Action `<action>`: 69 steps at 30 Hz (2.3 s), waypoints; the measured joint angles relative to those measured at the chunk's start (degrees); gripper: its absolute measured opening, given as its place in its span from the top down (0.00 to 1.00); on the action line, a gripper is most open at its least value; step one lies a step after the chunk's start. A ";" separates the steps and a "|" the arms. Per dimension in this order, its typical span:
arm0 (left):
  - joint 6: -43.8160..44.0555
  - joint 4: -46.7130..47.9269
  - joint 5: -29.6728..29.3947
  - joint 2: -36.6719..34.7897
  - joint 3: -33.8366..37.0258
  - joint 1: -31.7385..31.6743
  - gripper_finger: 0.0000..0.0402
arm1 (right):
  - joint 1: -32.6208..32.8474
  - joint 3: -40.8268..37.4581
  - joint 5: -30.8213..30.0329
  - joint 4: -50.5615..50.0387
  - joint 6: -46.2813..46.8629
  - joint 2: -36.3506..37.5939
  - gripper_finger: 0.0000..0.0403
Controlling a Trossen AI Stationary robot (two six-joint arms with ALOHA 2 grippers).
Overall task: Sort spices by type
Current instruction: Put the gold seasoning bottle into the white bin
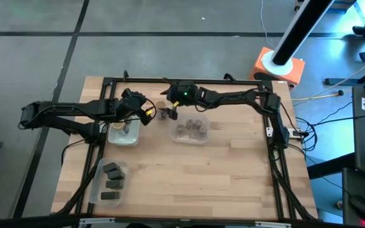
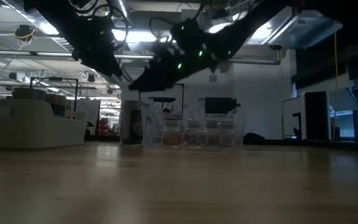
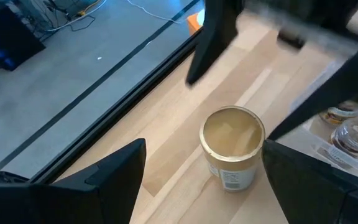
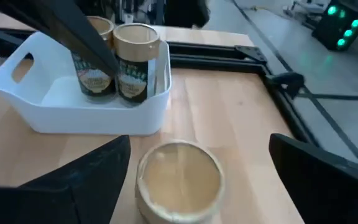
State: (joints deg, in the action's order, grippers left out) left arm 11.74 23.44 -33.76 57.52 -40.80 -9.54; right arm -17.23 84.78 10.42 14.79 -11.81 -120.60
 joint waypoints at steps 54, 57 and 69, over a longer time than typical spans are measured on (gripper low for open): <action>-3.17 -13.31 13.18 8.59 0.00 -8.35 0.24 | -10.67 -14.79 -6.36 -24.75 -6.49 17.49 0.06; -3.12 -14.48 9.80 8.57 0.00 -8.55 0.24 | -10.67 -14.79 -6.36 -24.74 -6.74 17.49 0.06; -2.44 -16.85 11.05 9.09 0.00 -8.34 0.02 | -11.41 -14.79 -6.34 -24.68 -7.98 17.49 0.06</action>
State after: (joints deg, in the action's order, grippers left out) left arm 9.31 6.59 -22.71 66.61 -40.80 -17.88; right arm -28.64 70.00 4.08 -9.89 -19.79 -103.11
